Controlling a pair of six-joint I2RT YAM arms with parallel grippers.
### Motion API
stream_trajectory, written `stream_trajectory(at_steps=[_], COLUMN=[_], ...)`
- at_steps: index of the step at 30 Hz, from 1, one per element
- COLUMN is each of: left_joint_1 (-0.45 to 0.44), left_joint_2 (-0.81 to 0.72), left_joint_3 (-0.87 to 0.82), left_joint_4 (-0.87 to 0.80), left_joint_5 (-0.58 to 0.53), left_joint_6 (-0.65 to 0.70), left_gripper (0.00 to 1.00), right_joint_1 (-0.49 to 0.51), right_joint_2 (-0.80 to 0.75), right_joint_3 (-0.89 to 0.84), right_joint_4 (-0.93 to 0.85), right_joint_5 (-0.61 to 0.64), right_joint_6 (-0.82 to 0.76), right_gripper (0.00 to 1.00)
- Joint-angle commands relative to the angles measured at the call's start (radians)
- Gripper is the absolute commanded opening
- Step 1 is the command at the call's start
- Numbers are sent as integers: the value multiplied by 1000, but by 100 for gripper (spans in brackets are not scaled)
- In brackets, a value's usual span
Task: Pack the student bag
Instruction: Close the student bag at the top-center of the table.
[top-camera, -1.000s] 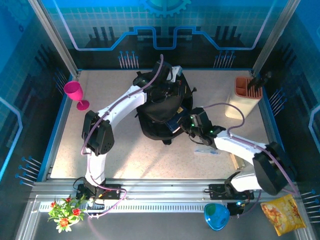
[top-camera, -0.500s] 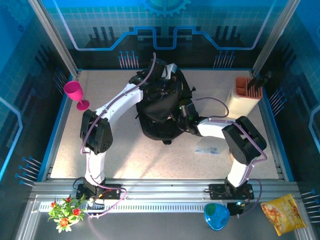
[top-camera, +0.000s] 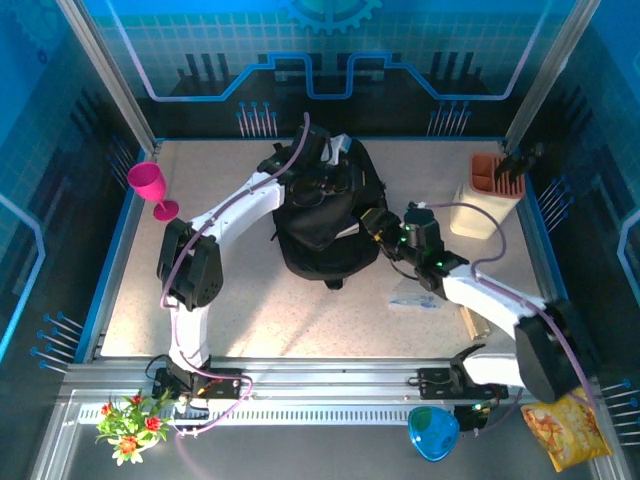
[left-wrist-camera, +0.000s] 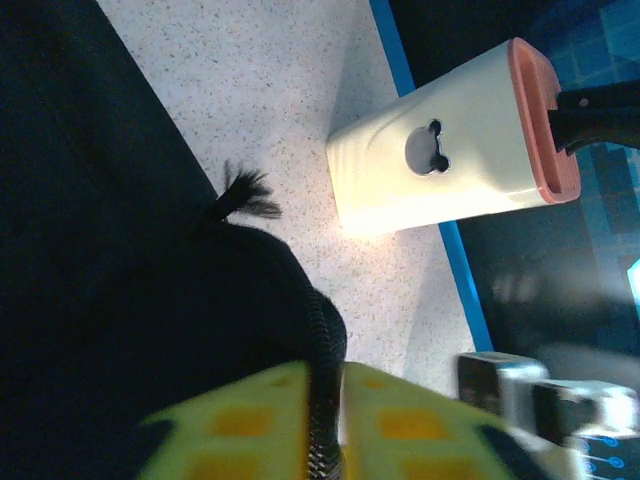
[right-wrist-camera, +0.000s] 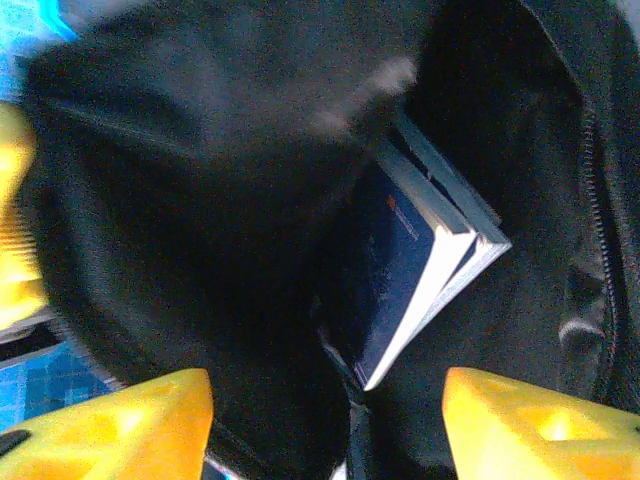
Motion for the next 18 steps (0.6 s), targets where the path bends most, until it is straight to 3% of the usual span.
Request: stream_trajectory(at_steps=[1, 4, 7, 14, 18], left_joint_1=[8, 24, 63, 217, 306], left_joint_2=[-73, -118, -178, -276, -270], left_joint_3=[-52, -134, -245, -516, -610], left_joint_4=[37, 49, 71, 74, 109], left_joint_5=[22, 3, -30, -151, -149], left_joint_6=[-18, -21, -26, -41, -63], left_gripper=[39, 59, 67, 68, 65], right_joint_1=[-29, -32, -33, -19, 12], right_joint_2=[-106, -179, -202, -104, -30], right_joint_3=[-39, -30, -18, 1, 13], right_joint_4=[-197, -302, -363, -412, -371], right_joint_5=[71, 122, 128, 47, 9], right_joint_6=[-120, -188, -225, -197, -182], right_gripper=[68, 74, 78, 81, 81])
